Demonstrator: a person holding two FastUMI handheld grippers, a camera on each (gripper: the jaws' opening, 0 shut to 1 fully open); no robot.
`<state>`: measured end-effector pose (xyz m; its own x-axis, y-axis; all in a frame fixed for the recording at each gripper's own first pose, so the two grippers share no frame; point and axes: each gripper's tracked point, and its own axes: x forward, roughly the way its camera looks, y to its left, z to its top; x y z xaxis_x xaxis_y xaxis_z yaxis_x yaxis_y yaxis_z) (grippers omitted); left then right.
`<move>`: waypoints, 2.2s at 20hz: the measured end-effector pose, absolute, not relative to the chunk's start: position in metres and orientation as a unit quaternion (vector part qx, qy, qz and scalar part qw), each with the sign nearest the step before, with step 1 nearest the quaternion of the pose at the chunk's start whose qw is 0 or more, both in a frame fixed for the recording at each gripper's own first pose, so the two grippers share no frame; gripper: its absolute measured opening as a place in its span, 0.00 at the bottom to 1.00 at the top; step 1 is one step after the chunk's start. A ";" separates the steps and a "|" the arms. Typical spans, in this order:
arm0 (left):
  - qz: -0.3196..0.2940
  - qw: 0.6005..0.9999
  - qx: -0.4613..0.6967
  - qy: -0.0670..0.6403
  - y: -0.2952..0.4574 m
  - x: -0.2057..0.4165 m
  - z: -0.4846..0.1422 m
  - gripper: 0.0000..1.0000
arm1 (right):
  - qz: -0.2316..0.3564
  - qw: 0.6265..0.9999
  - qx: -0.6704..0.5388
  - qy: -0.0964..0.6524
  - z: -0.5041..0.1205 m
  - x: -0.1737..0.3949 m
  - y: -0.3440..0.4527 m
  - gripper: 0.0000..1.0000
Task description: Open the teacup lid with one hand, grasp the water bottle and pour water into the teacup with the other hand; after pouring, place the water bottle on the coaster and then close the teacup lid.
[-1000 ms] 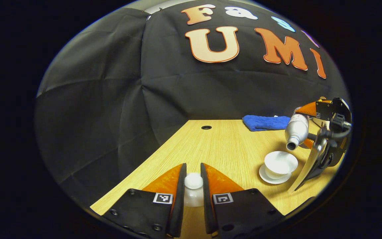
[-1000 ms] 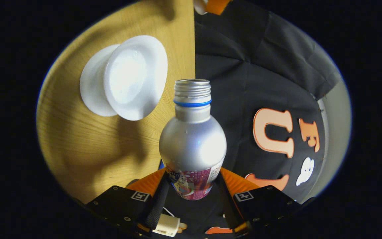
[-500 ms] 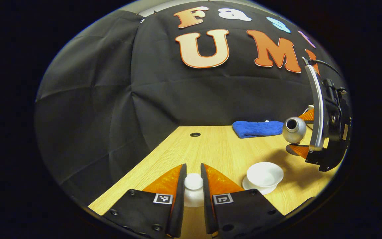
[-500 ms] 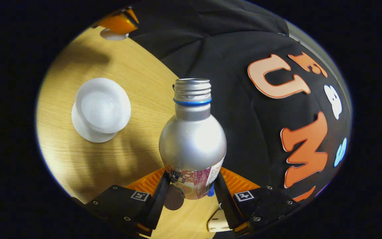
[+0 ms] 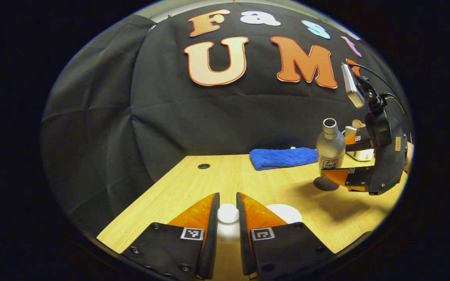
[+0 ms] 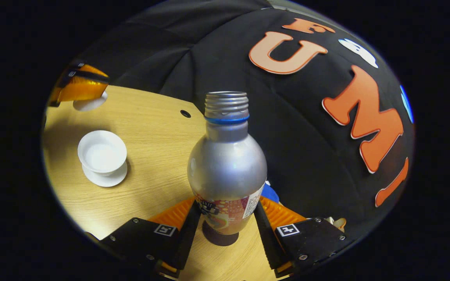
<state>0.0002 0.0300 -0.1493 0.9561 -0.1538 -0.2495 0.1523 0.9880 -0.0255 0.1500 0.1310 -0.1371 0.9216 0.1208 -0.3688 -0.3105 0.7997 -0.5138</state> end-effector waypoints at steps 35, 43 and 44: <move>-0.150 0.978 -0.021 0.144 -0.041 0.013 -0.185 0.53 | 0.113 0.973 -0.041 0.198 -0.169 0.178 0.077 0.78; -0.147 0.981 -0.027 0.126 -0.044 0.010 -0.176 0.73 | 0.114 0.963 0.041 0.239 -0.202 0.180 0.076 0.78; -0.146 0.981 -0.028 0.128 -0.043 0.009 -0.176 0.76 | 0.111 0.965 0.052 0.234 -0.198 0.182 0.074 0.75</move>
